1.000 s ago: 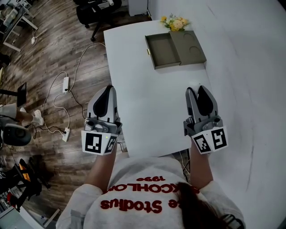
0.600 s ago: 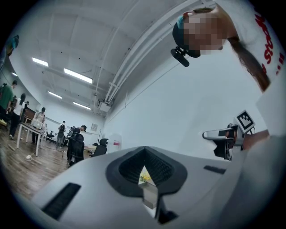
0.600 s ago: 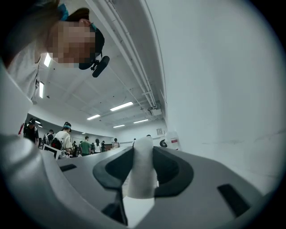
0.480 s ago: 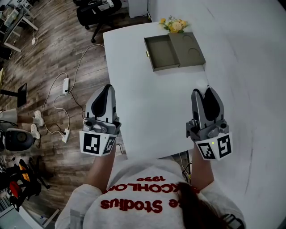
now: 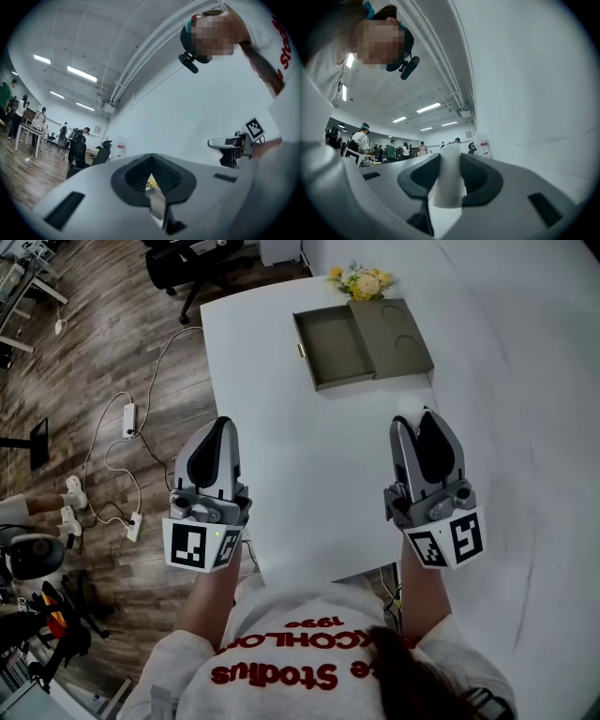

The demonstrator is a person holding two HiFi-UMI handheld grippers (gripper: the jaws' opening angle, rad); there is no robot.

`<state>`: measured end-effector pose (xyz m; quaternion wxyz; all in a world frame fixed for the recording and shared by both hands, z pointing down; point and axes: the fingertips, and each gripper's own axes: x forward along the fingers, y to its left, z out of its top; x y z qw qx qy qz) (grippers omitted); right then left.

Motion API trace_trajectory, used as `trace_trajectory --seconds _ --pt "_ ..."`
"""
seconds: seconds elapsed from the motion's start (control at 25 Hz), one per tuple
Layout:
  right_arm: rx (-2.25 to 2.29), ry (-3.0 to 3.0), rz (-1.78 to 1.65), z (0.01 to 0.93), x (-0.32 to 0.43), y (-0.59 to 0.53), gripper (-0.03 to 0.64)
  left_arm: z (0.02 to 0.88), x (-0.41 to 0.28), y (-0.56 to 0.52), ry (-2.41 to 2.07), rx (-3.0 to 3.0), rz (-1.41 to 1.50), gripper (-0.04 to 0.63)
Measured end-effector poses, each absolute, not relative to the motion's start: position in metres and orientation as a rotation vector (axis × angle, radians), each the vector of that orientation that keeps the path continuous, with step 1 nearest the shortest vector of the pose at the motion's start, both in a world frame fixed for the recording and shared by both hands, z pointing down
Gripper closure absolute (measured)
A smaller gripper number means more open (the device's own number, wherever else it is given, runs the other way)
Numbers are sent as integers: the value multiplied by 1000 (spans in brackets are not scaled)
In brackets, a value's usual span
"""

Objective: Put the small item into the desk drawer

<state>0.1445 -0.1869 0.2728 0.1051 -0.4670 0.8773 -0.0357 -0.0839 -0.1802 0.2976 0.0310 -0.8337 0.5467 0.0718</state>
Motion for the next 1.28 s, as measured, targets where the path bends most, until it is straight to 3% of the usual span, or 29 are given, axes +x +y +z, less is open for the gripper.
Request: trace_trajectory --seconds 1.28 --pt "-1551 2823 -475 487 102 -385 477 398 -88 -313 1738 -2621 119 589"
